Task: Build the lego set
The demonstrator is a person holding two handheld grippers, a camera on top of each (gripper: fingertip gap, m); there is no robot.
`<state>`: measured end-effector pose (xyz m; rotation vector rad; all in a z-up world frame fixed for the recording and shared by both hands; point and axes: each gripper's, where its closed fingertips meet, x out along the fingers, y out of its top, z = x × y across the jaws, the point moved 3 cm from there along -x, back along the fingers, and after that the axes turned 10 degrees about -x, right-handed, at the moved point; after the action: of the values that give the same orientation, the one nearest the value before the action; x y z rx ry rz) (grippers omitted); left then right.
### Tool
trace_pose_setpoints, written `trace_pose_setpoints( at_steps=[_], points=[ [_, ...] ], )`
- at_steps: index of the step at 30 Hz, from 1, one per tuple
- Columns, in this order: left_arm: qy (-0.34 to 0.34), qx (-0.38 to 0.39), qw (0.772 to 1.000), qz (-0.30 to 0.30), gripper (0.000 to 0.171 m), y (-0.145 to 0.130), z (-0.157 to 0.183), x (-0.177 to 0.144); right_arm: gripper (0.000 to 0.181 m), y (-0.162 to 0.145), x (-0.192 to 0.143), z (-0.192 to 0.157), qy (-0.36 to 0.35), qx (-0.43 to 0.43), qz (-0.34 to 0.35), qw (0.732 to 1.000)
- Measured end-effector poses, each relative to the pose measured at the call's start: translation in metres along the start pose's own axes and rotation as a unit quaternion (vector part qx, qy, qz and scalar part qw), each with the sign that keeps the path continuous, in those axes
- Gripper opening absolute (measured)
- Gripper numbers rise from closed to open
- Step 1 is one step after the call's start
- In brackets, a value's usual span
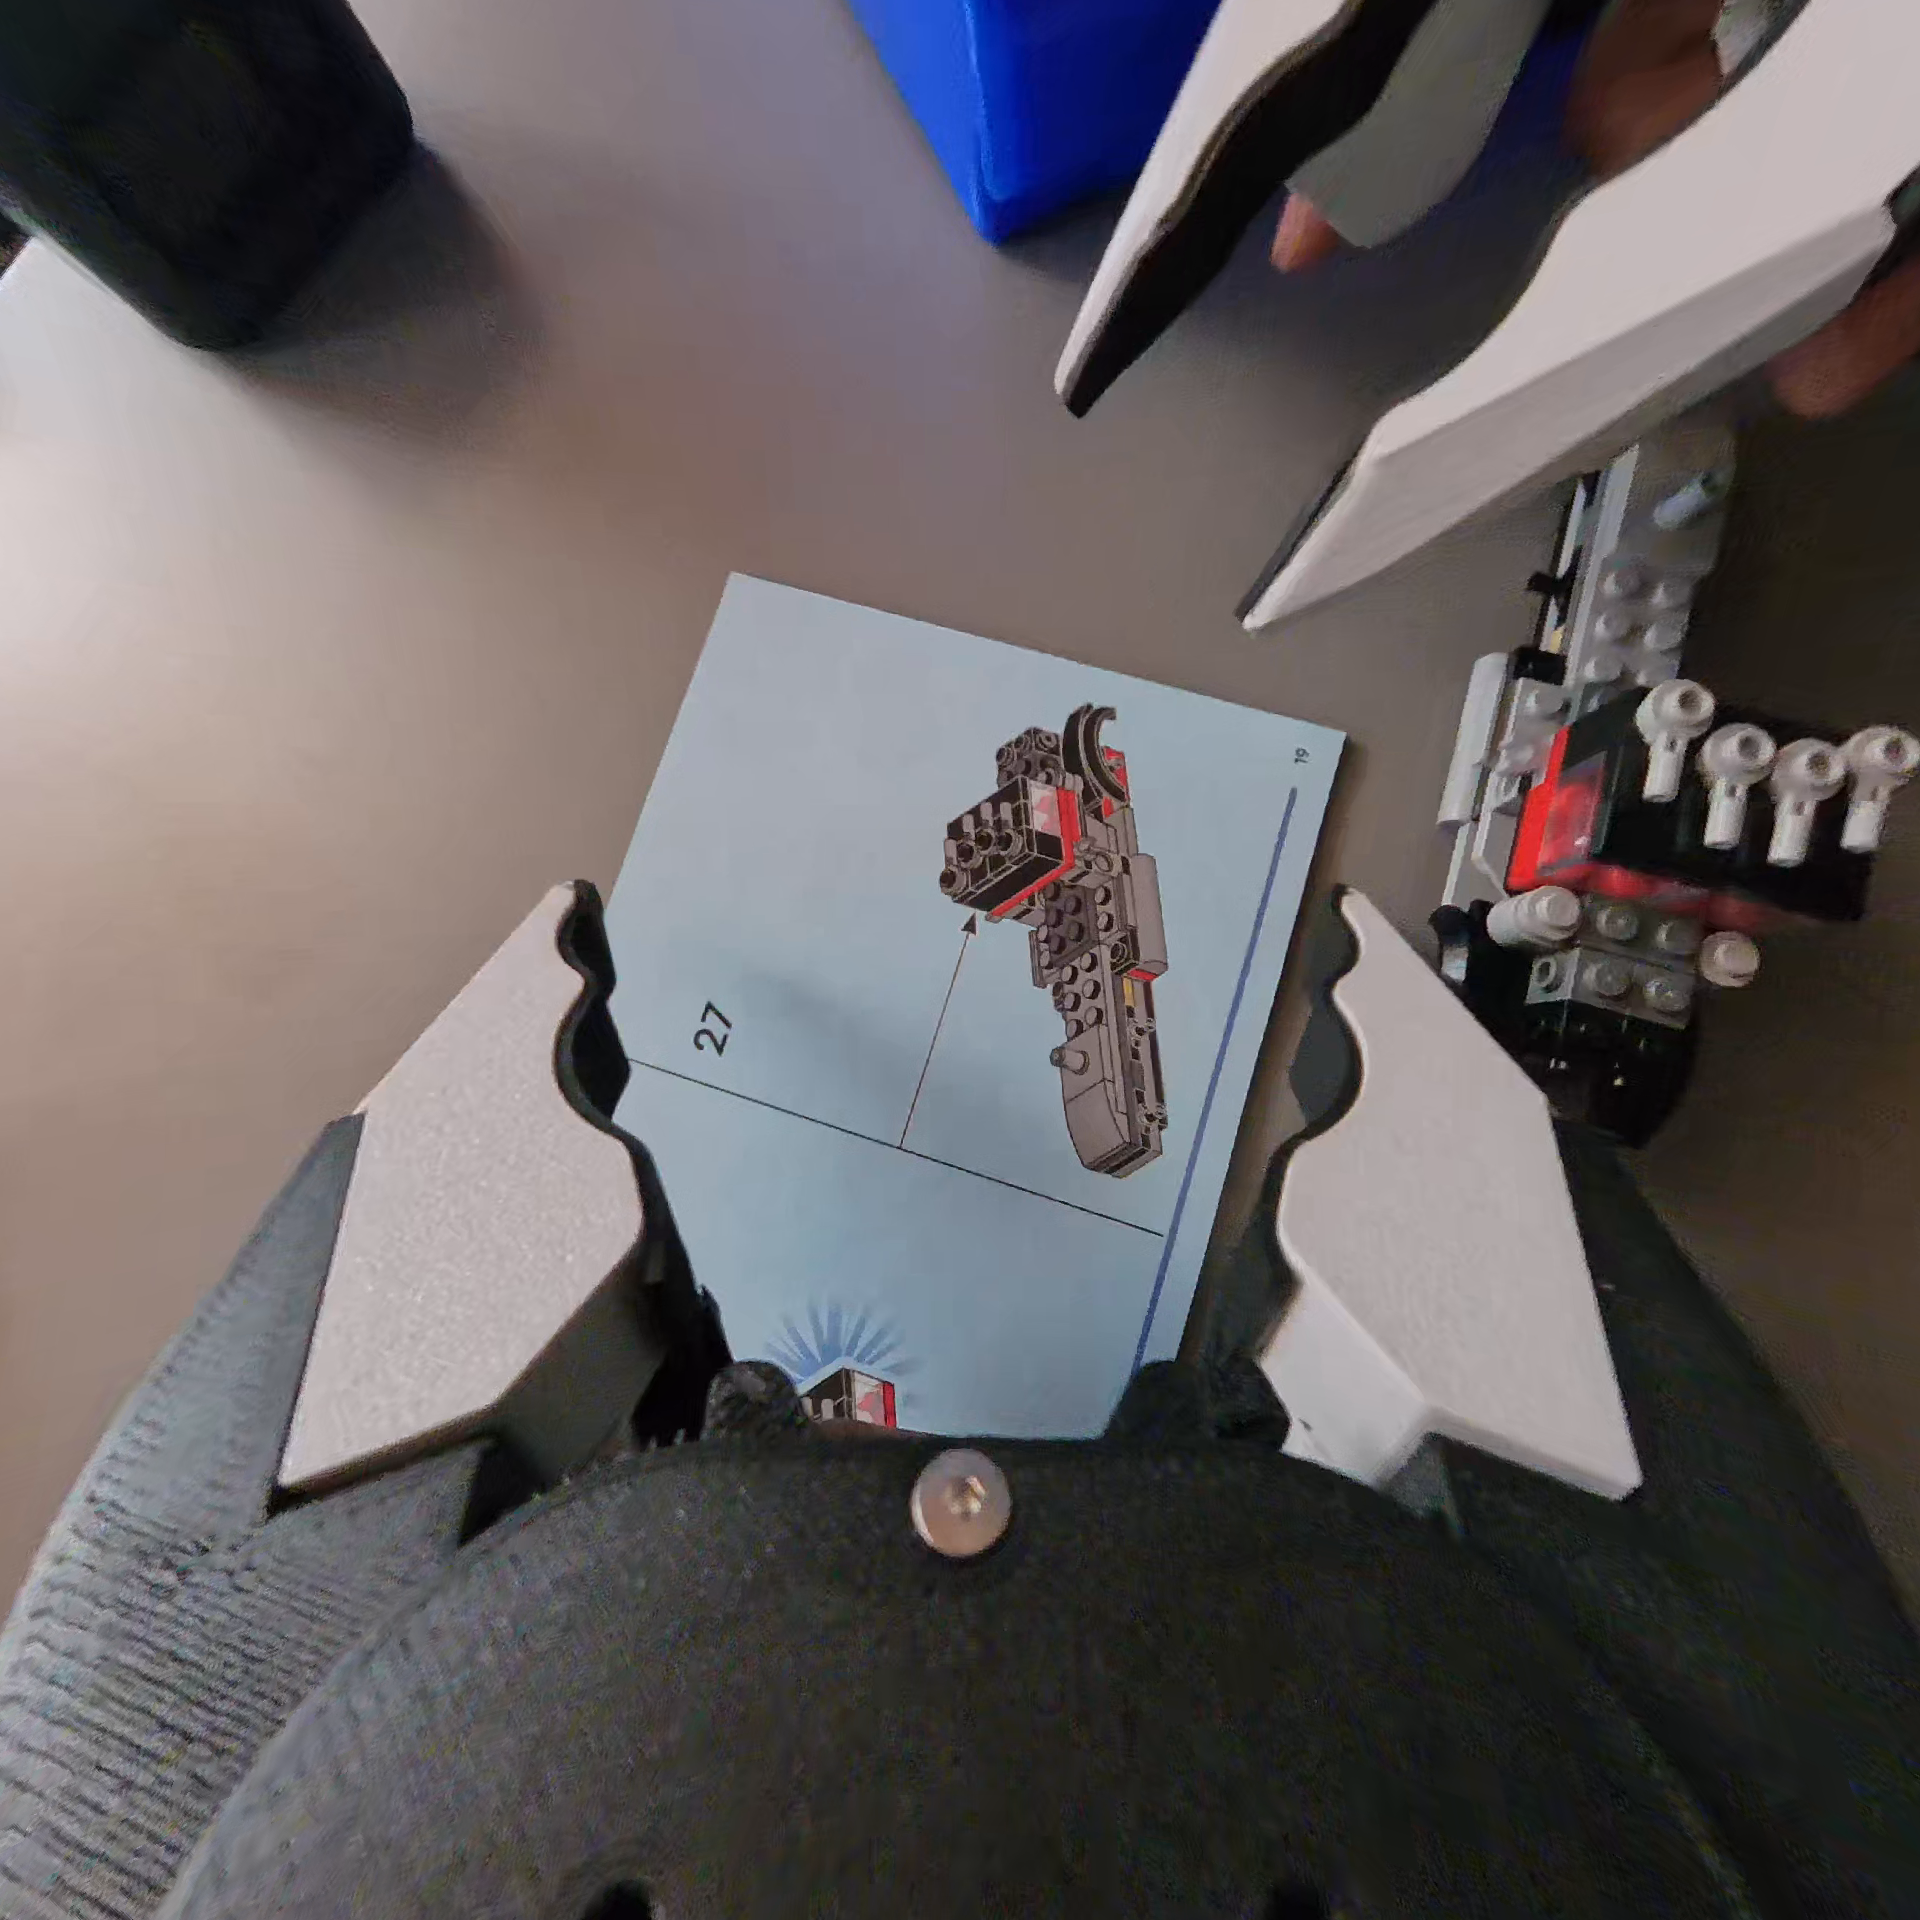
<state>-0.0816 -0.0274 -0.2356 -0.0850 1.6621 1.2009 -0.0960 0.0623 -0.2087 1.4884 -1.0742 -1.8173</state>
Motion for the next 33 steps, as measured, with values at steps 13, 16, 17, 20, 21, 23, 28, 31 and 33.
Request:
trace_pose_setpoints(
  at_steps=[13, 16, 17, 20, 21, 23, 28, 31, 33],
  points=[
    [0.012, -0.003, 1.000, 0.000, 0.119, 0.001, -0.002, -0.002, 0.048, -0.001, 0.000, -0.001, 0.004, 0.000, -0.002, 1.000],
    [0.008, -0.011, 1.000, 0.008, 0.115, 0.004, -0.002, -0.006, 0.048, -0.001, 0.000, -0.002, 0.005, 0.000, -0.003, 1.000],
    [0.008, -0.013, 1.000, 0.011, 0.113, 0.005, -0.002, -0.008, 0.048, -0.001, 0.000, -0.002, 0.006, 0.000, -0.004, 1.000],
    [0.007, -0.021, 1.000, 0.016, 0.112, 0.006, -0.003, -0.011, 0.047, -0.002, 0.001, -0.003, 0.009, -0.002, -0.008, 1.000],
    [0.007, -0.023, 1.000, 0.017, 0.111, 0.007, -0.004, -0.011, 0.046, -0.003, 0.001, -0.004, 0.011, -0.003, -0.011, 1.000],
    [0.007, -0.028, 0.999, 0.019, 0.110, 0.007, -0.005, -0.013, 0.045, -0.005, 0.001, -0.004, 0.012, -0.004, -0.020, 1.000],
    [0.011, -0.038, 0.999, 0.024, 0.108, 0.008, -0.008, -0.017, 0.044, -0.013, 0.002, -0.003, 0.005, -0.010, -0.051, 0.999],
    [0.009, -0.042, 0.999, 0.025, 0.108, 0.008, -0.008, -0.017, 0.043, -0.016, 0.006, -0.003, 0.000, -0.017, -0.067, 0.998],
    [0.009, -0.043, 0.999, 0.024, 0.108, 0.008, -0.008, -0.017, 0.044, -0.017, 0.008, -0.005, -0.003, -0.027, -0.077, 0.997]
  ],
)
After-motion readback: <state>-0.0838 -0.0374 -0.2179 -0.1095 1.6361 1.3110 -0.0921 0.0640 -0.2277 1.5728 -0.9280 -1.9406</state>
